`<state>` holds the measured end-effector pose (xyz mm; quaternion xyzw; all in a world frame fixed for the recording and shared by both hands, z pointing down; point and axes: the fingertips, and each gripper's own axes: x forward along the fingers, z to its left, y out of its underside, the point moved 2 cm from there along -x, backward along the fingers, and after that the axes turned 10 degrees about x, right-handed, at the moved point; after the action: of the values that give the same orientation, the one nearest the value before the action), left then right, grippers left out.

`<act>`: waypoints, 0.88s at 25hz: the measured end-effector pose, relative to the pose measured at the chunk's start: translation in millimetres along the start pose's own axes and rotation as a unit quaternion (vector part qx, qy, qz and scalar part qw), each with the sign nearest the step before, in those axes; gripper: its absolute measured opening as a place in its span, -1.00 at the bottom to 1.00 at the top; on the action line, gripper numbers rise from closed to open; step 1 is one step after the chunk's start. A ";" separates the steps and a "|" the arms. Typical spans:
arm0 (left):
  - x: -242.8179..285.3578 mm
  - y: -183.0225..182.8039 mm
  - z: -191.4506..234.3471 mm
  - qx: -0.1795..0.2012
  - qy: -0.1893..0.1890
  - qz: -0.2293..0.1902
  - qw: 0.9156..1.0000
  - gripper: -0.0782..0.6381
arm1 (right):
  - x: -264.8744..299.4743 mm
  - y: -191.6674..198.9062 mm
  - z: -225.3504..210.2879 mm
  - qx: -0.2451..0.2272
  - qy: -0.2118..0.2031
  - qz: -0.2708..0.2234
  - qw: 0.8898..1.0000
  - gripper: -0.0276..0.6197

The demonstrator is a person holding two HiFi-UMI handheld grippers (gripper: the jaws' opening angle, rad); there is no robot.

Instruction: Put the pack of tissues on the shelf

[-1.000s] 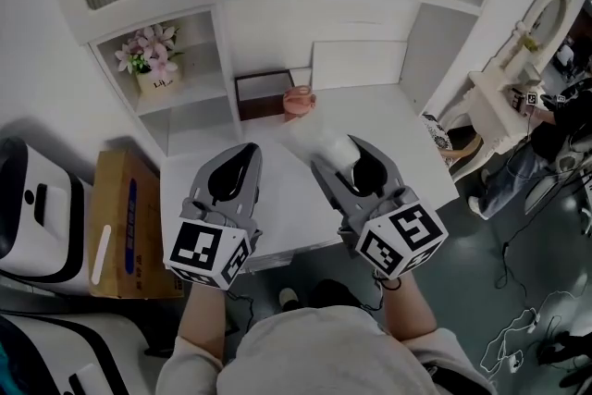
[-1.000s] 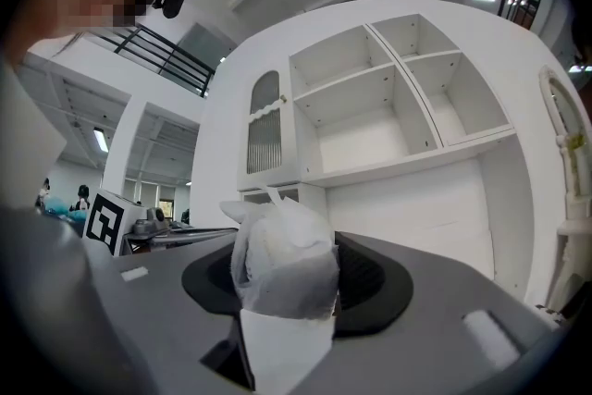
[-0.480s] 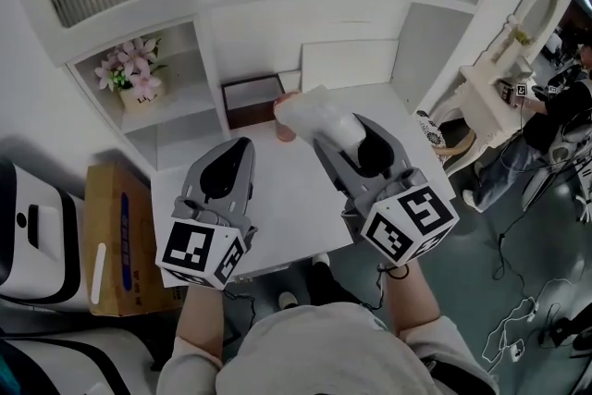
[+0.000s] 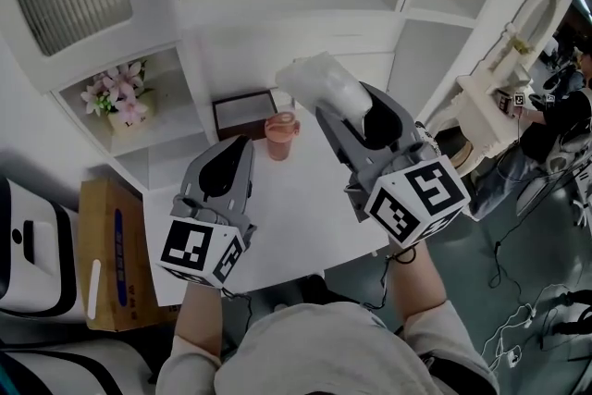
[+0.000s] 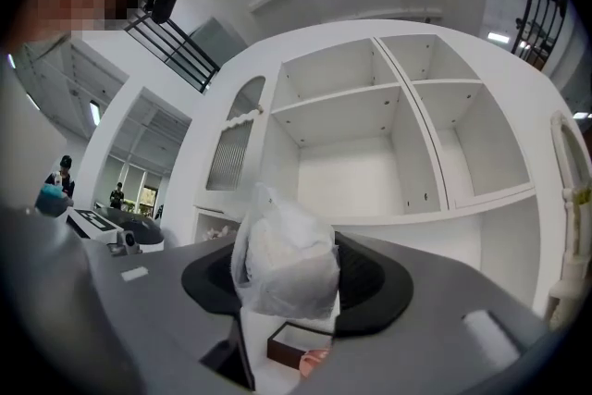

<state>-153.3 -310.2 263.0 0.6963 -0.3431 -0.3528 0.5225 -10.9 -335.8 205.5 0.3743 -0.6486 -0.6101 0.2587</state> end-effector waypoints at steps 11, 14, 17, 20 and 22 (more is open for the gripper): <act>28.5 -7.8 11.8 0.014 -0.034 0.008 0.999 -0.78 | 43.7 -54.9 -36.7 -0.015 -0.020 -0.022 0.999 -0.19; 33.2 -11.0 17.0 0.018 -0.044 0.012 0.999 -0.78 | 56.0 -66.5 -46.6 -0.018 -0.023 -0.026 0.999 -0.19; 37.2 -12.7 21.1 0.023 -0.055 0.014 0.998 -0.78 | 67.2 -74.0 -56.0 -0.024 -0.023 -0.028 0.999 -0.19; 40.4 -12.2 25.3 0.024 -0.063 0.017 0.998 -0.78 | 80.6 -77.3 -63.2 -0.027 -0.023 -0.023 0.999 -0.19; 42.5 -11.2 27.9 0.025 -0.069 0.021 0.997 -0.78 | 90.7 -77.9 -68.3 -0.028 -0.020 -0.017 0.999 -0.18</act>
<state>-153.8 -357.3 240.8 0.6759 -0.4014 -0.3800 0.4875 3.4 -447.3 126.0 0.3657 -0.6298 -0.6399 0.2453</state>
